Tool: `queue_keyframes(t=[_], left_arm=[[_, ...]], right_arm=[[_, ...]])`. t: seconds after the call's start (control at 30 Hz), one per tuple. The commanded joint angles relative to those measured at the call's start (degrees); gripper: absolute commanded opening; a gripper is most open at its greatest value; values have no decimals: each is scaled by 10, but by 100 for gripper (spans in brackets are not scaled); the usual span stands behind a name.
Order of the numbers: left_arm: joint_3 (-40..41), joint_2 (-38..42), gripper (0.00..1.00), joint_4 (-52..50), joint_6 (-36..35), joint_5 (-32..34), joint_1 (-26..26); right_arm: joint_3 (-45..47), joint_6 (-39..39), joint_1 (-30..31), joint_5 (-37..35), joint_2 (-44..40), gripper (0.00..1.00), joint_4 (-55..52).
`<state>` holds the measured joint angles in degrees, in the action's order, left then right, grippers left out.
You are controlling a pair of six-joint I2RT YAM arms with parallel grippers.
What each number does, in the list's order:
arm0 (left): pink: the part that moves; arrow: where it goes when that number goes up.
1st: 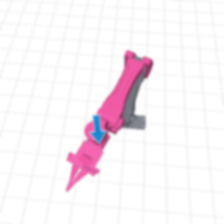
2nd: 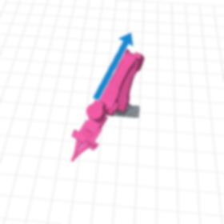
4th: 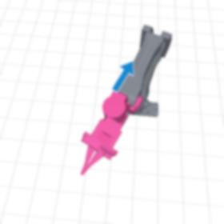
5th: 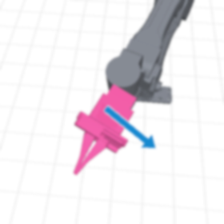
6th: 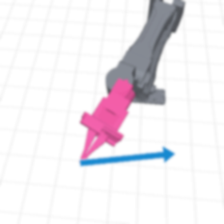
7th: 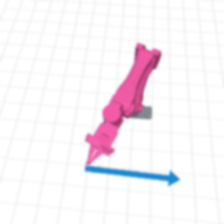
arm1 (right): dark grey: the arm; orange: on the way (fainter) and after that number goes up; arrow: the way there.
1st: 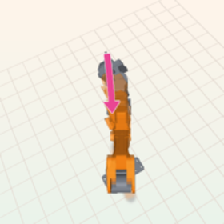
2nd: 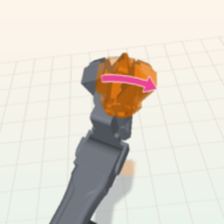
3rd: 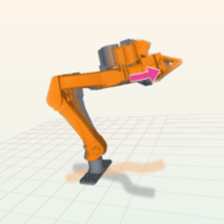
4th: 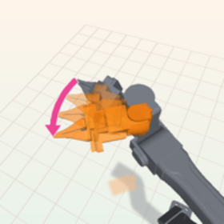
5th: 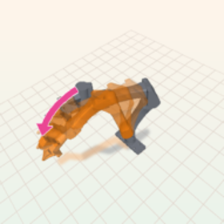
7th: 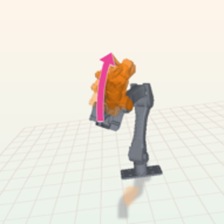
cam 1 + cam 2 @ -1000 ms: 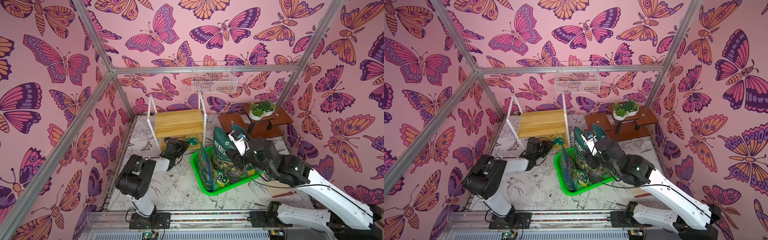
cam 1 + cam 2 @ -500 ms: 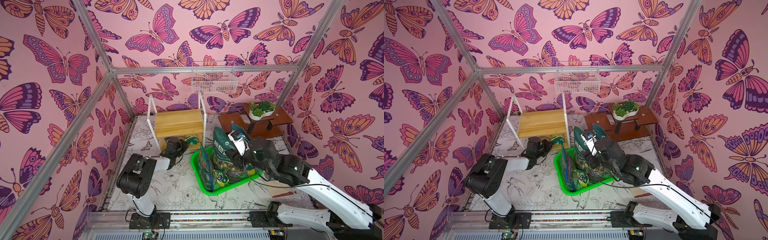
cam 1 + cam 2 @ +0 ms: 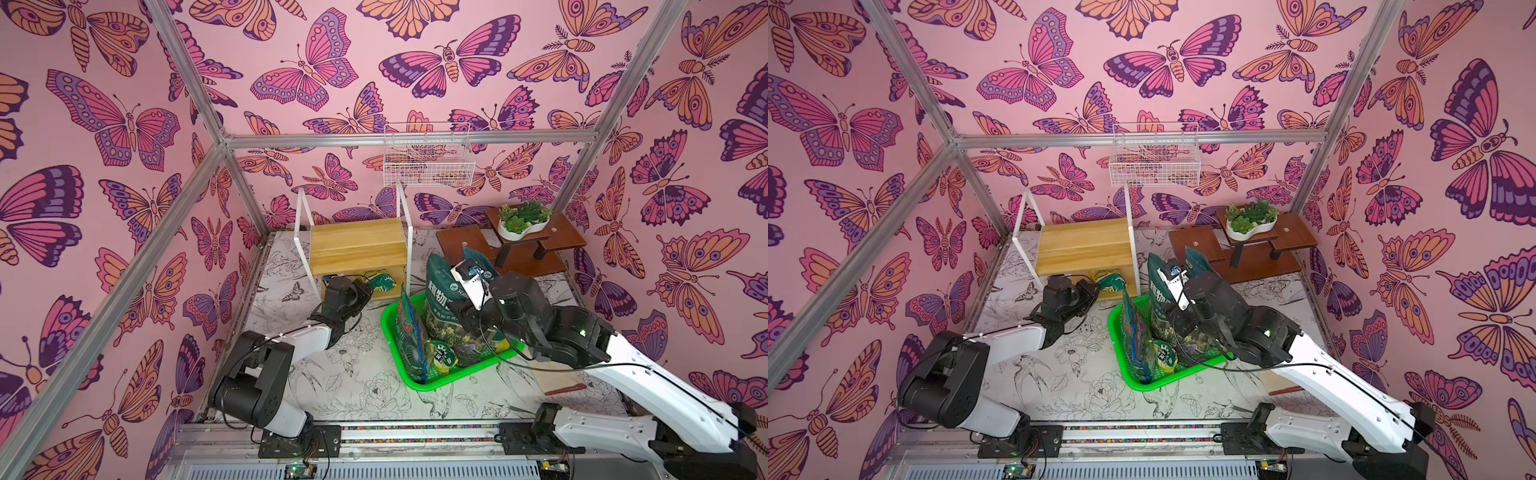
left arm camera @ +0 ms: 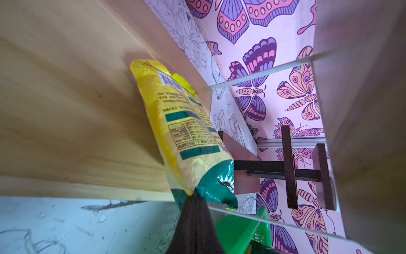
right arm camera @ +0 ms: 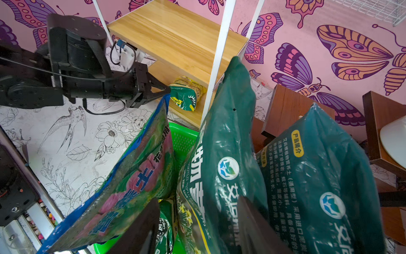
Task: Take down the fertilizer bag from the shelf
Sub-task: Pick up the fertilizer bag from the shelf.
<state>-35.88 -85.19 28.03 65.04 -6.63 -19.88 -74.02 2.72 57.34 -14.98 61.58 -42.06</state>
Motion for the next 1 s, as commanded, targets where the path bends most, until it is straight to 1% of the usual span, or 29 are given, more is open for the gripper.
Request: queue_keyframes(t=[0.0, 0.27, 0.43, 0.6, 0.8, 0.97], left_arm=[[6, 60, 0, 2, -22, 17, 4], [16, 183, 0, -65, -21, 17, 2], [28, 257, 0, -107, -21, 32, 1], [23, 313, 0, -153, -21, 41, 0], [-4, 359, 0, -199, -12, 12, 0], [-48, 384, 0, -247, -19, -37, 0]], right_arm=[[-15, -4, -4, 5, 7, 59, -25], [-21, -4, -4, 14, 12, 59, -21], [-26, -1, -4, 21, 16, 59, -20], [-29, 1, -4, 27, 20, 59, -20], [-43, -2, -4, 51, 32, 59, -28], [-62, -18, -4, 83, 36, 60, -30]])
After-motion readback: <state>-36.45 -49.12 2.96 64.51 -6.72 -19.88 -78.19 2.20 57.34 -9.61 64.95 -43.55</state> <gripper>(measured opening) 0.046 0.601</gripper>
